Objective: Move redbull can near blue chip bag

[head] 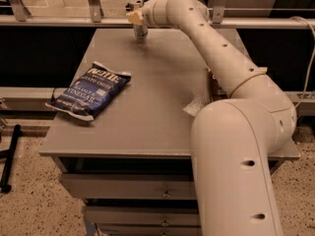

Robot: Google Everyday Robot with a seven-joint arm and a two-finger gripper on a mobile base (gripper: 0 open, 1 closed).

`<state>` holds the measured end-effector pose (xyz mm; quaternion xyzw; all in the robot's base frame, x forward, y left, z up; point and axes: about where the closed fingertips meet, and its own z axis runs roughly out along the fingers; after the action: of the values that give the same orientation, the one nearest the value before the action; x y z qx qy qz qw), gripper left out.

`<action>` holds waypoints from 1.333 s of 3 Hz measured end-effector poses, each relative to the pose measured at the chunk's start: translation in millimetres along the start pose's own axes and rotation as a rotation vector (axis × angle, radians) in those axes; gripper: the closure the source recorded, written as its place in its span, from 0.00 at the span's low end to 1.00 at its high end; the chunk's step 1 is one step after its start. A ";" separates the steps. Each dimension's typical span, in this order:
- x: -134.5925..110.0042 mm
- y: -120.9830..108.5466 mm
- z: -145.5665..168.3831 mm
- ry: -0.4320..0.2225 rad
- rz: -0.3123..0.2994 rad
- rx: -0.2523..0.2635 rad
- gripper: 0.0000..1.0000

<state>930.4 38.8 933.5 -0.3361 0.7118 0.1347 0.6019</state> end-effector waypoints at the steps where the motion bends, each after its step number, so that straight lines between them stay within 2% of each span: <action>1: -9.1 27.4 -16.0 -0.030 0.011 -0.082 1.00; 2: -11.3 74.0 -30.7 -0.051 0.030 -0.200 1.00; 4: -20.9 151.7 -63.8 -0.096 0.024 -0.378 1.00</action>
Offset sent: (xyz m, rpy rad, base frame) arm -0.1294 0.0647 -0.0063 0.1041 0.0890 0.3270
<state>785.4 119.3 936.2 -0.4278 0.6482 0.2891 0.5597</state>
